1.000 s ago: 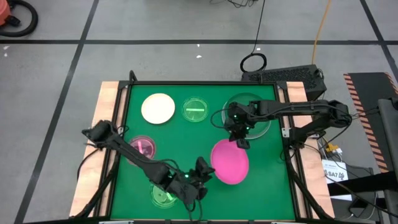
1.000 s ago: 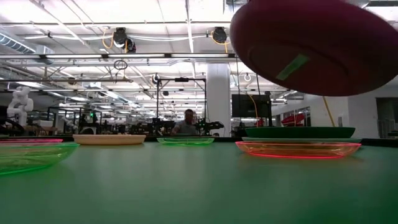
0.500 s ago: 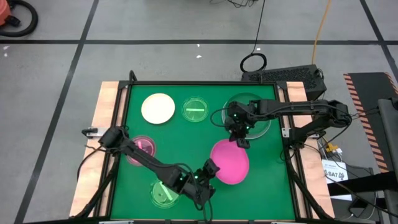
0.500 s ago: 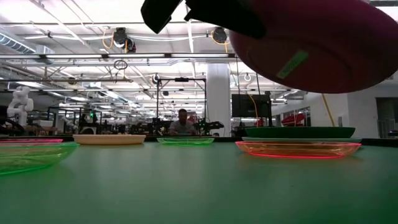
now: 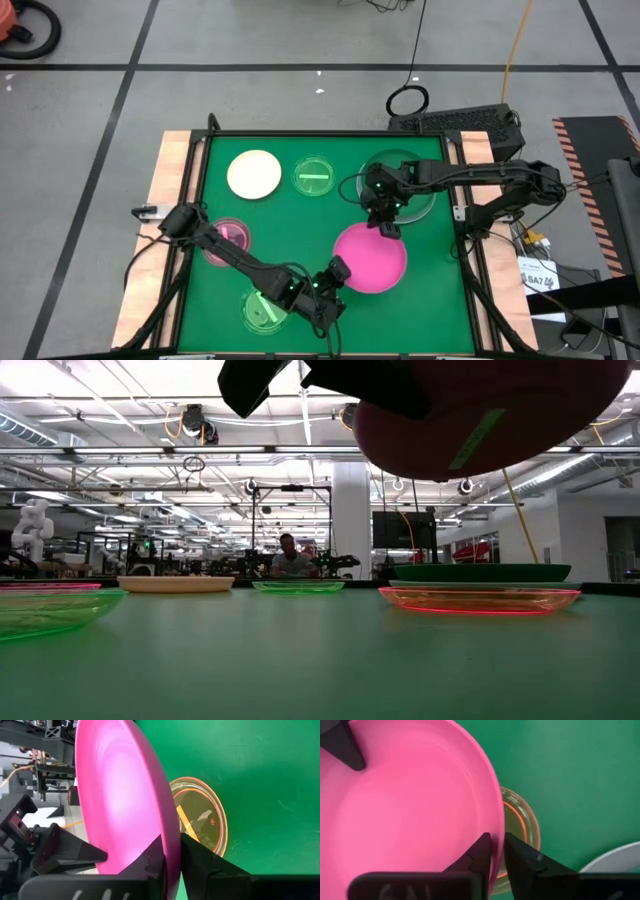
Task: Stack plastic plates
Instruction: Stack the pink plate on the green plate
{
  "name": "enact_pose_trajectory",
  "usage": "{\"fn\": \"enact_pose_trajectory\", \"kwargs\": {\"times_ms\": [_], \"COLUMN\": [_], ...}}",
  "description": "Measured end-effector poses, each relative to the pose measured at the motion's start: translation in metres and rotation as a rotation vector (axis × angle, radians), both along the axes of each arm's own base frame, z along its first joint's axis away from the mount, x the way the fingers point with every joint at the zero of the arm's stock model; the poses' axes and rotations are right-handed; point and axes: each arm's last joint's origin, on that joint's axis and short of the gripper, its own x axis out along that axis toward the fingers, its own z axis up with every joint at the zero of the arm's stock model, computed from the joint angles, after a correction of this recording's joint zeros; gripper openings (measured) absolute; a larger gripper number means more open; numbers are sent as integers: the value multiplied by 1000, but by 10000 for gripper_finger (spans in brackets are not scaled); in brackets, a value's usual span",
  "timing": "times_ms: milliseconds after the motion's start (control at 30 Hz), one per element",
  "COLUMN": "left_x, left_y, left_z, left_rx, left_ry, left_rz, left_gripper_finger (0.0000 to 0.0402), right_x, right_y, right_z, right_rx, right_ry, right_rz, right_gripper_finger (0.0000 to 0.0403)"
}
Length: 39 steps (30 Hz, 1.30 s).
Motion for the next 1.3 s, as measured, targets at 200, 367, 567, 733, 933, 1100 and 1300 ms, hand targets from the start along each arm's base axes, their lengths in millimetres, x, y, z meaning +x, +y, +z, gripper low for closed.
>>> {"fn": "enact_pose_trajectory", "kwargs": {"times_ms": [200, 367, 567, 733, 933, 1100, 1300], "left_x": [0, 1, 1, 0, 0, 0, -2], "left_y": [1, 2, 1, 1, 1, 1, 2], "left_z": [0, 0, 0, 0, 0, -1, -3], "left_rx": [-25, -54, -80, -93, -113, -160, -176], "left_ry": [-16, -30, -28, -30, -37, -33, -19], "left_rz": [30, 57, 53, 65, 76, 79, 103], "left_gripper_finger": [44, 43, 43, 43, 43, 44, 44], "right_x": [-7, -21, -43, -60, -76, -75, -71], "right_y": [-2, 3, 12, 28, 67, 113, 175], "right_z": [11, 32, 56, 72, 82, 70, 39], "right_rx": [-134, -234, -378, -366, -453, -511, -551], "right_ry": [-27, -113, -203, -288, -386, -389, -350], "right_rz": [-75, -132, -220, -214, -191, -67, 98], "right_gripper_finger": [98, 132, 148, 148, 148, 148, 148]}}
